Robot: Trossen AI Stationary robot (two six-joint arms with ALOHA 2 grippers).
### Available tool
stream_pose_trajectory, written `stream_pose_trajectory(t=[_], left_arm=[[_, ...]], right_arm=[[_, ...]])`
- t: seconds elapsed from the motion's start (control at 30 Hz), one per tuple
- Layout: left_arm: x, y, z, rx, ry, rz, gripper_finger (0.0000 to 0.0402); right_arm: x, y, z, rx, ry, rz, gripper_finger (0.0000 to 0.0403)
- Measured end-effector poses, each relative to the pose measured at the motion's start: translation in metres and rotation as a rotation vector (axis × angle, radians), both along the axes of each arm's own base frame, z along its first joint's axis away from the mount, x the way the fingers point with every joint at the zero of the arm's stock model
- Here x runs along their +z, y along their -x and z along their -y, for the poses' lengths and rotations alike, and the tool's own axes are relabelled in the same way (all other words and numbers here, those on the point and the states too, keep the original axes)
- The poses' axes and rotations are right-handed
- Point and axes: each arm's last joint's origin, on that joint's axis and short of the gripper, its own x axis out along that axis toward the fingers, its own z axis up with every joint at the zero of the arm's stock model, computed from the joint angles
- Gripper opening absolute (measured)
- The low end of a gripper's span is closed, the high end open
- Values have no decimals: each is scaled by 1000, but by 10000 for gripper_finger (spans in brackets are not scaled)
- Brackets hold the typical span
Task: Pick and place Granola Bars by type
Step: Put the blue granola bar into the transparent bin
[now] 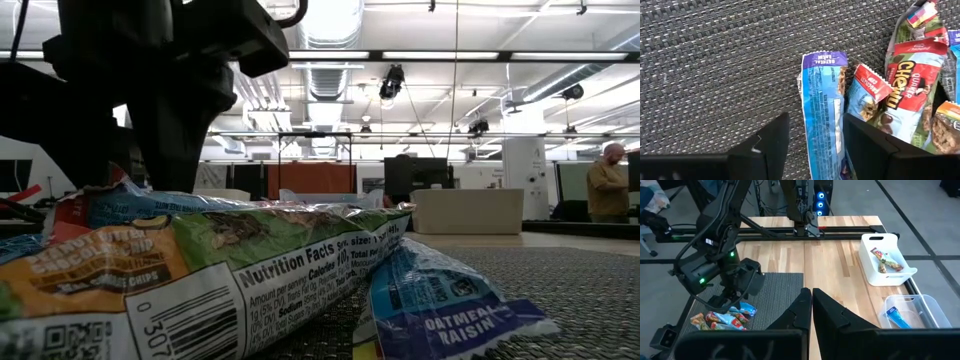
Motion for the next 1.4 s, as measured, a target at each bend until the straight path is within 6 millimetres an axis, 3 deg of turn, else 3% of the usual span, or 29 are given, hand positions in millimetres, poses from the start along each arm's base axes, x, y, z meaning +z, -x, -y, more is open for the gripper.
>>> stream_pose_trajectory(t=[0.97, 1.4], left_arm=[[-22, -10, 3, 5, -5, -8, 165], [-22, -11, 3, -14, 6, -15, 104]], right_arm=[[0, 0, 0, 9, 21, 0, 9], [0, 0, 1, -7, 45, 0, 9]])
